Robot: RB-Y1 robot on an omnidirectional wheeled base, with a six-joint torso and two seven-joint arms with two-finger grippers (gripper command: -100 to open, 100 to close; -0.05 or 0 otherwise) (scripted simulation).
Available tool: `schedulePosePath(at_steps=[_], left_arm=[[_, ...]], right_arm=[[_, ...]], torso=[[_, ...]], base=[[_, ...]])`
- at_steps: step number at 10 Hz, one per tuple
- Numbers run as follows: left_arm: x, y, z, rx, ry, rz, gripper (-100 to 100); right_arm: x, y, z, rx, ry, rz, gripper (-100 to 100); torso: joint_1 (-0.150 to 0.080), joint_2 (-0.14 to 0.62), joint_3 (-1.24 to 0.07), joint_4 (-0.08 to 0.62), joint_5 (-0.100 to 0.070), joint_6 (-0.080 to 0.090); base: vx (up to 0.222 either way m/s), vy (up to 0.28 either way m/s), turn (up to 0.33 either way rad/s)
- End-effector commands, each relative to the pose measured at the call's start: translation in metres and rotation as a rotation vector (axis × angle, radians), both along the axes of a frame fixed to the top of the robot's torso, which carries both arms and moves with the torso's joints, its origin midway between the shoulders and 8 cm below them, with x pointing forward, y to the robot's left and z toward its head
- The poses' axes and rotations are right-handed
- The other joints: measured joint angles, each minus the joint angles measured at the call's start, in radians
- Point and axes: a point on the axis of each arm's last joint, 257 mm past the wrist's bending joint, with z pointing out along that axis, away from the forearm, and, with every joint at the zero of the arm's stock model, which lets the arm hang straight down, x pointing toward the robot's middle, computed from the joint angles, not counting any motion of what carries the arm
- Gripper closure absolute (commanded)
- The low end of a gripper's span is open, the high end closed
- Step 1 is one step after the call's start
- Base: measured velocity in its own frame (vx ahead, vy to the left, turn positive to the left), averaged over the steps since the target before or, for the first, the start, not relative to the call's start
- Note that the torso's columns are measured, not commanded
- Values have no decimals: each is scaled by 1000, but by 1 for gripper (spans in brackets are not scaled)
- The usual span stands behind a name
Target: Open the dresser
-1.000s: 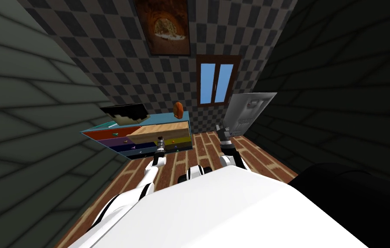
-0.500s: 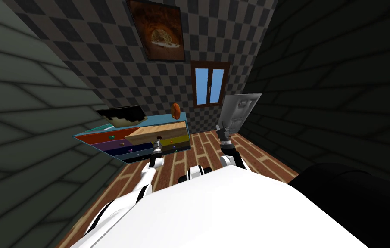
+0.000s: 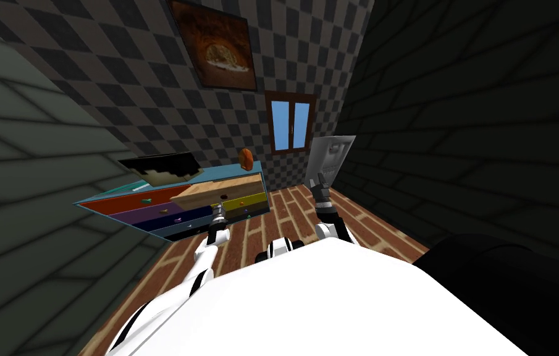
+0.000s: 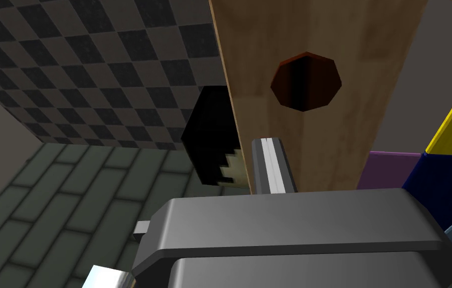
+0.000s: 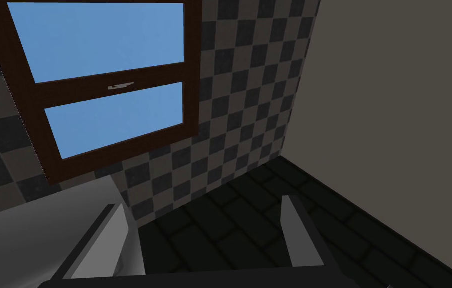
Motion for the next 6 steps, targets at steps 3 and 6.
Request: schedulePosePath(at_steps=[3, 6], left_arm=[[-11, -3, -16, -3, 15, 7, -100], [-16, -4, -21, -4, 21, 9, -100]], right_arm=[[0, 0, 0, 0, 0, 0, 0], [0, 0, 0, 0, 0, 0, 0]], torso=[[2, -3, -2, -1, 1, 0], [-1, 5, 3, 1, 0, 0]], base=[[142, 22, -23], [146, 6, -14]])
